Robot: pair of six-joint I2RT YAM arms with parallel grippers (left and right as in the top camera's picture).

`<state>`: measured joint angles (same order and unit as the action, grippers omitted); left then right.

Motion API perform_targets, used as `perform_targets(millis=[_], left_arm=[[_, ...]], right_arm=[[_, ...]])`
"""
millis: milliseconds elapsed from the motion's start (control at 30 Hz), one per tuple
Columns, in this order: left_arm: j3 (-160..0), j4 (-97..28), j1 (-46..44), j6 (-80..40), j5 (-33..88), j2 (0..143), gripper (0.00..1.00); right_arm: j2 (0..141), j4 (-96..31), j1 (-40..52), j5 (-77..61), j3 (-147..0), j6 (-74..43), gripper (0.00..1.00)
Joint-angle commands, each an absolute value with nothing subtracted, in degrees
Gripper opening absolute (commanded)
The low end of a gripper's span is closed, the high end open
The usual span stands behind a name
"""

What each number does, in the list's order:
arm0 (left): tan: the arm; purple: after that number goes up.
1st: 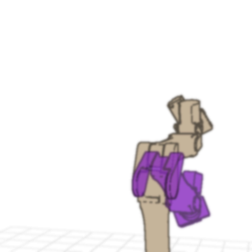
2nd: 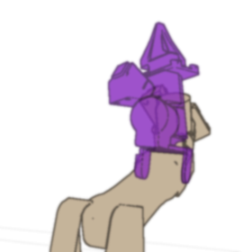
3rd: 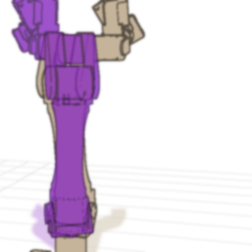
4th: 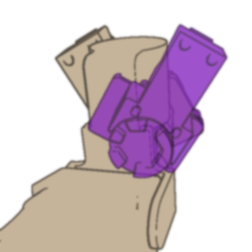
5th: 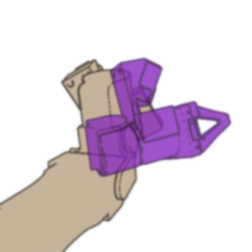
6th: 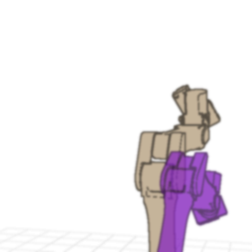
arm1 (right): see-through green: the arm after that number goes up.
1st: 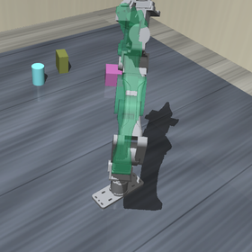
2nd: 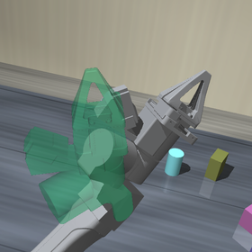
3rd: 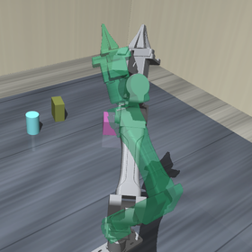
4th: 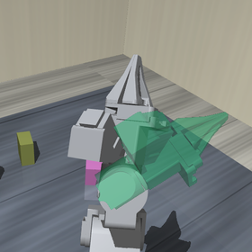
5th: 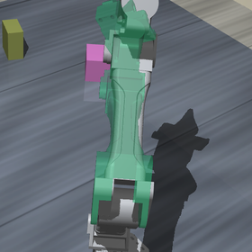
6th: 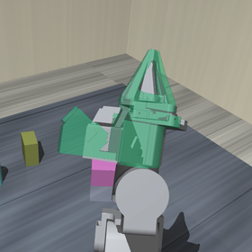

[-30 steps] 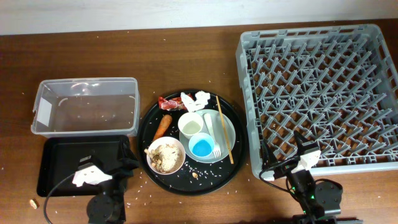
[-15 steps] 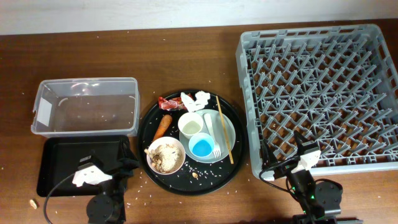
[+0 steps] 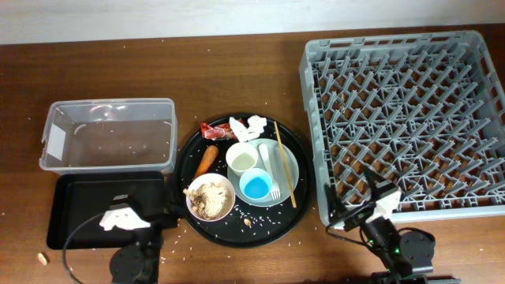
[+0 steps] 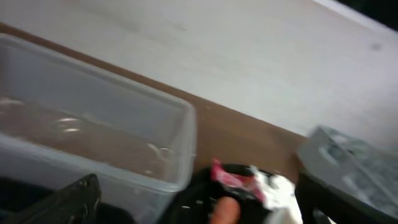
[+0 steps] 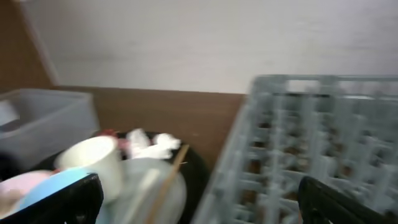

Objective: Sort waste into correct bins and load items into the dishwasher rack

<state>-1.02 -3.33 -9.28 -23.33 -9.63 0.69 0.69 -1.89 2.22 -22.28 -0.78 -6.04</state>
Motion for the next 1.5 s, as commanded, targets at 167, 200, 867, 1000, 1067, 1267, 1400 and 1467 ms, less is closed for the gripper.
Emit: perform_targets(millis=[167, 200, 867, 1000, 1067, 1267, 1400, 1467], left_arm=[[-32.8, -30.9, -9.0, -20.7, 0.3, 9.0, 0.99], [-37.4, -34.7, -9.0, -20.7, 0.3, 12.1, 0.99], [-79.0, -74.9, -9.1, -21.1, 9.5, 52.5, 0.99], [-78.9, -70.7, -12.0, -15.5, 16.1, 55.7, 0.73], [-78.8, -72.6, -16.9, -15.6, 13.4, 60.0, 0.63], [-76.2, -70.9, -34.5, -31.1, -3.5, 77.5, 0.49], [-75.7, -66.9, -36.2, -36.1, -2.5, 88.3, 0.43], [-75.7, -63.8, -36.7, -36.5, 0.7, 92.9, 0.40]], right_arm=[[4.7, -29.8, 1.8, -30.0, -29.3, -6.4, 0.98], [7.9, -36.6, 1.8, -29.2, -35.2, -6.4, 0.98], [47.1, -79.2, 4.4, -21.8, -66.1, -11.4, 0.99], [48.9, -78.2, 12.4, -13.7, -66.8, -14.5, 0.99], [48.9, -77.4, 14.2, -6.6, -70.4, -15.8, 0.99], [49.1, -77.4, 14.2, -4.5, -78.4, -17.1, 0.99], [49.6, -78.7, 14.2, -5.8, -78.4, -17.1, 0.99], [49.9, -79.4, 14.2, -5.8, -78.4, -17.1, 0.99]])
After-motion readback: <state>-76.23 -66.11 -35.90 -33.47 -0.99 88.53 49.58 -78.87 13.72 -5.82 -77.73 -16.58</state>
